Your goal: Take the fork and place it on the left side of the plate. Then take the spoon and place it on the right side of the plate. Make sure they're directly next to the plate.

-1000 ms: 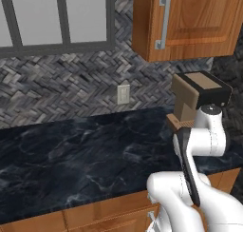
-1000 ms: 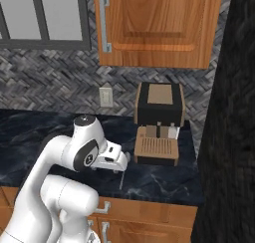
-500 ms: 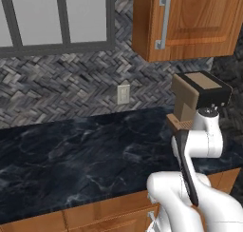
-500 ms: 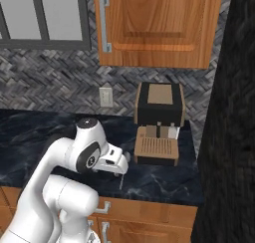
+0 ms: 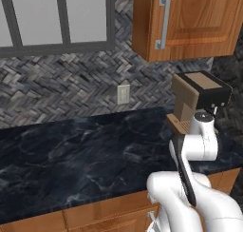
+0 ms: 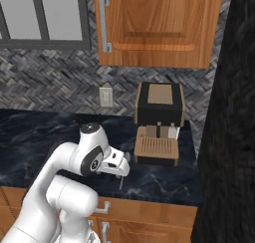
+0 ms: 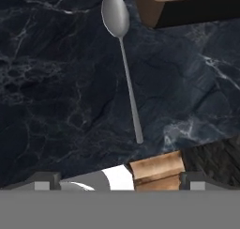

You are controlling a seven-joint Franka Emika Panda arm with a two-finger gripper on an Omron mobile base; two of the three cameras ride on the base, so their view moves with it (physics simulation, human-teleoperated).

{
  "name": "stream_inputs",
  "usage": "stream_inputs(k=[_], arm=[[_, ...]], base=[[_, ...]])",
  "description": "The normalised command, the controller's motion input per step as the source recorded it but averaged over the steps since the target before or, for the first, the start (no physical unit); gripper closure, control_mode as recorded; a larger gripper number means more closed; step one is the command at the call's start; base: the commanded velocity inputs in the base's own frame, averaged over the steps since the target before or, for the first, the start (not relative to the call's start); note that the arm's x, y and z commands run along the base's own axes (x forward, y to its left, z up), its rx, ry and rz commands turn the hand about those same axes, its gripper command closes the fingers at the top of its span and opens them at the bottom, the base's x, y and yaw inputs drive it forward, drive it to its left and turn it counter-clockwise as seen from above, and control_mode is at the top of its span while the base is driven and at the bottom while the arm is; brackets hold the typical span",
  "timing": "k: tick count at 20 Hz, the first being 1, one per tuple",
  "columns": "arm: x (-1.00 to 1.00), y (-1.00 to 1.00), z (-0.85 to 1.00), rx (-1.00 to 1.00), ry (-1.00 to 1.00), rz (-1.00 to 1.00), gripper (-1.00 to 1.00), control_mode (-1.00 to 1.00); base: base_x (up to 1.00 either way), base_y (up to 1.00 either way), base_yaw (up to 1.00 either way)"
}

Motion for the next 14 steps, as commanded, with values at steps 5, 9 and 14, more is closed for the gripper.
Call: stream_inputs(k=[5, 9, 14], arm=[[0.35, -0.09, -0.21, 0.00, 0.00, 0.00, -1.00, -1.00], [0.37, -0.11, -0.22, 0.00, 0.00, 0.00, -1.00, -1.00], [0.15, -0.02, -0.45, -0.02, 0.00, 0.00, -1.00, -1.00]], base=[[0.00, 0.00, 0.00], [0.00, 0.00, 0.00], [0.00, 0.00, 0.00]])
